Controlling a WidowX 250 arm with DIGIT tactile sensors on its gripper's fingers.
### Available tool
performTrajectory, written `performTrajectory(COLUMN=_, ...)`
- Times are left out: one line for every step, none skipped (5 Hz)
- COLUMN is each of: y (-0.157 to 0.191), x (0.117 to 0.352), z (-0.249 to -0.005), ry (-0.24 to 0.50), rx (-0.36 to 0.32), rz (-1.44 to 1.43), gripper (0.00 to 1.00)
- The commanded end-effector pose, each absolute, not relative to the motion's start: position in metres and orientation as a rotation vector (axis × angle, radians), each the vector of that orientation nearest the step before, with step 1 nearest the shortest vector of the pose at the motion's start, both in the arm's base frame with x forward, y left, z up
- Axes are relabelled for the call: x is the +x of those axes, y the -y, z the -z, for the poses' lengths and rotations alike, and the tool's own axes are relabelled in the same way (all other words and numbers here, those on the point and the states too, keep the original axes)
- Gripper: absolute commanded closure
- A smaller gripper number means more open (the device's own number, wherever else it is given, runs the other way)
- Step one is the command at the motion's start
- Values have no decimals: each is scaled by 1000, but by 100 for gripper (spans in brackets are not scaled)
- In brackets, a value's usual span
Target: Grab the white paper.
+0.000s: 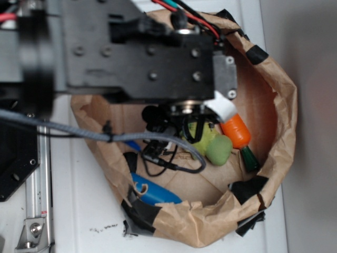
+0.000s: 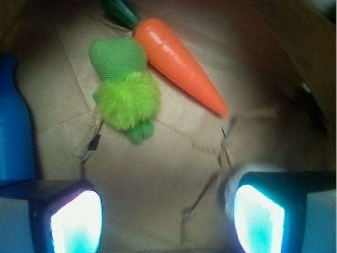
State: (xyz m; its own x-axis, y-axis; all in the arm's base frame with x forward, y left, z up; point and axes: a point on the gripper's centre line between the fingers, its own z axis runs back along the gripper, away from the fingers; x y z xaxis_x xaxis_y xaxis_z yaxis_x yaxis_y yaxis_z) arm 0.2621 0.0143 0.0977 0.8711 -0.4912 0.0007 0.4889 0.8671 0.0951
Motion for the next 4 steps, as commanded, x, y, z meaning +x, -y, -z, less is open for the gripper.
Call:
performTrajectory(y=-35, x=275, z=-63, ry=51, rx=155, rz=697, gripper=0)
performTrajectory(y=-49, x=265, z=-46, ry=29, rx=195, rz=825, gripper=0)
performTrajectory(y=-61, x=261, z=-44, ry=-3, rx=176, rz=871, gripper=0)
performTrajectory(y=-73, x=261, z=-50, ry=-22, rx=165, rz=843, gripper=0)
